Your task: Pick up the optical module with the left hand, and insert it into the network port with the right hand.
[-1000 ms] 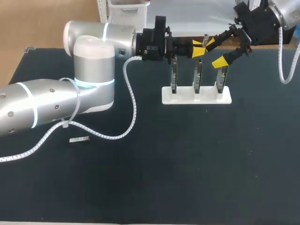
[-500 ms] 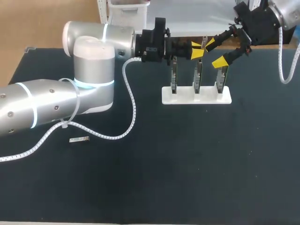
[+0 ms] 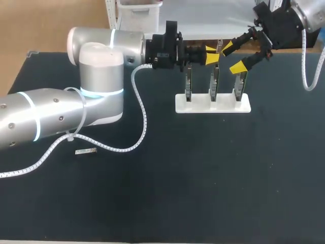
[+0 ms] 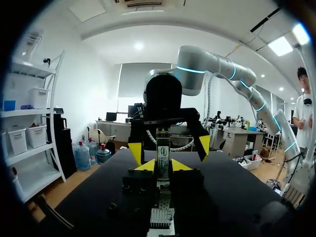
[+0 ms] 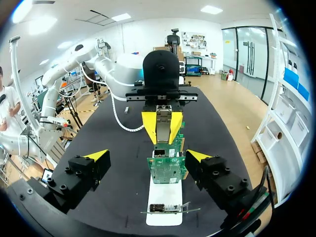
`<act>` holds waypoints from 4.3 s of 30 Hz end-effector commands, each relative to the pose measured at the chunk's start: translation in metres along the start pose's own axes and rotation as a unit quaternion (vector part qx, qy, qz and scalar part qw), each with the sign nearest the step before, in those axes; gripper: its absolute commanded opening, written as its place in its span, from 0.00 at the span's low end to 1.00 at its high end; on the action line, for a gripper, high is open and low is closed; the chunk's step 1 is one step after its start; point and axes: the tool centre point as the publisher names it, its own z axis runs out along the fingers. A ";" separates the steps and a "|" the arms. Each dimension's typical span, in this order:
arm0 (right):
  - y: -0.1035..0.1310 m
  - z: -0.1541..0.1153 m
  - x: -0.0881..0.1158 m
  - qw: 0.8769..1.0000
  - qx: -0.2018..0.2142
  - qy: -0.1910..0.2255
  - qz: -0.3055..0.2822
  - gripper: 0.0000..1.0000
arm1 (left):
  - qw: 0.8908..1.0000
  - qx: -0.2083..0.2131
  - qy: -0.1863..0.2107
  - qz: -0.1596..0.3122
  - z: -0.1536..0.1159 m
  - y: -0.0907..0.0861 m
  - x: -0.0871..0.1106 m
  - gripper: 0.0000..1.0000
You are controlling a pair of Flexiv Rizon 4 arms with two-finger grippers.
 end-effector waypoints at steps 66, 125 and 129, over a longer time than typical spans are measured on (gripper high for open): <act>0.002 0.000 0.000 1.000 0.012 0.004 0.002 1.00 | 1.000 -0.012 0.009 -0.002 0.005 -0.008 0.004 0.00; -0.006 -0.003 -0.045 0.998 0.051 -0.026 -0.011 1.00 | 1.000 -0.012 0.009 -0.002 0.005 -0.008 0.004 0.00; -0.007 -0.003 -0.046 0.998 0.052 -0.026 -0.010 1.00 | 1.000 -0.012 0.009 -0.002 0.005 -0.008 0.004 0.00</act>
